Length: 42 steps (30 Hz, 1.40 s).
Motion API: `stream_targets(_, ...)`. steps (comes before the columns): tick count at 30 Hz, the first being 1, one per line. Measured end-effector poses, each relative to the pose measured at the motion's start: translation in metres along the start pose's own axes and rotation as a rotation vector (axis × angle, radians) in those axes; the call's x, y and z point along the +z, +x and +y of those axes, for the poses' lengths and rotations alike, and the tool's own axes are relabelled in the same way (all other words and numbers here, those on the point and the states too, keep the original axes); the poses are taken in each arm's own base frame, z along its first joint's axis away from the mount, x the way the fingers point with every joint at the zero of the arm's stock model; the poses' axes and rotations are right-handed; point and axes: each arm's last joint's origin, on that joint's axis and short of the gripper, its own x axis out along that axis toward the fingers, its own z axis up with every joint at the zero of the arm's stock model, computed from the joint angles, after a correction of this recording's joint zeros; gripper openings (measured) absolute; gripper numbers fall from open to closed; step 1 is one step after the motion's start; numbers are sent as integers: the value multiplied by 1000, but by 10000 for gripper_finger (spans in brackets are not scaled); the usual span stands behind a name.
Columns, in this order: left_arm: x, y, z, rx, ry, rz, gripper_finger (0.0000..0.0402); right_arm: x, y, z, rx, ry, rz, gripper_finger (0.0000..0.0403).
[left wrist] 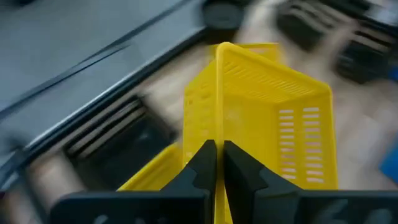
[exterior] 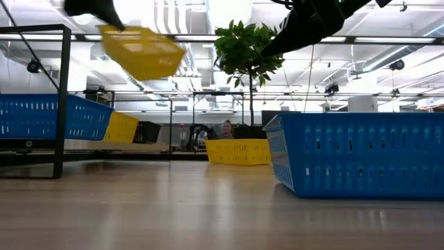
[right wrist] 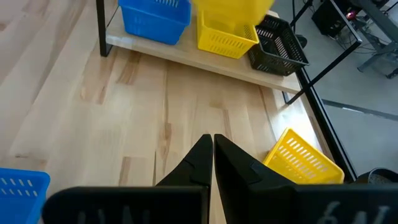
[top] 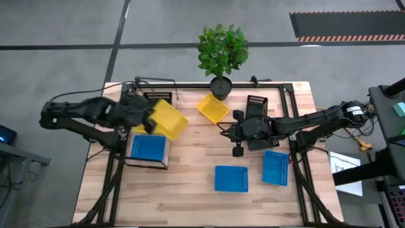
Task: Stack baskets on shelf by color
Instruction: Stack the bottom yellow basket on top of the yellow basket on the shelf
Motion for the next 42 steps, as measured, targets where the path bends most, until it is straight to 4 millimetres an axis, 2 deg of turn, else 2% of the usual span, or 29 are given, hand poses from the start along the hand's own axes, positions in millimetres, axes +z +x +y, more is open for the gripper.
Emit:
stream_targets(5,-10,-13,28,110,-165,19,0,0,0,0,0,-1,0,9)
stream_targets(12,-19,-19,45,201,-329,18,0,0,0,0,0,-2,0,9)
stream_targets(18,-32,-4,43,258,-399,51,0,-1,0,0,1,-4,4,9)
stream_targets(26,-44,12,36,297,-390,130,0,-2,1,1,1,-4,7,9)
stream_targets(42,-46,20,29,314,-373,161,0,-2,1,1,1,-3,7,9)
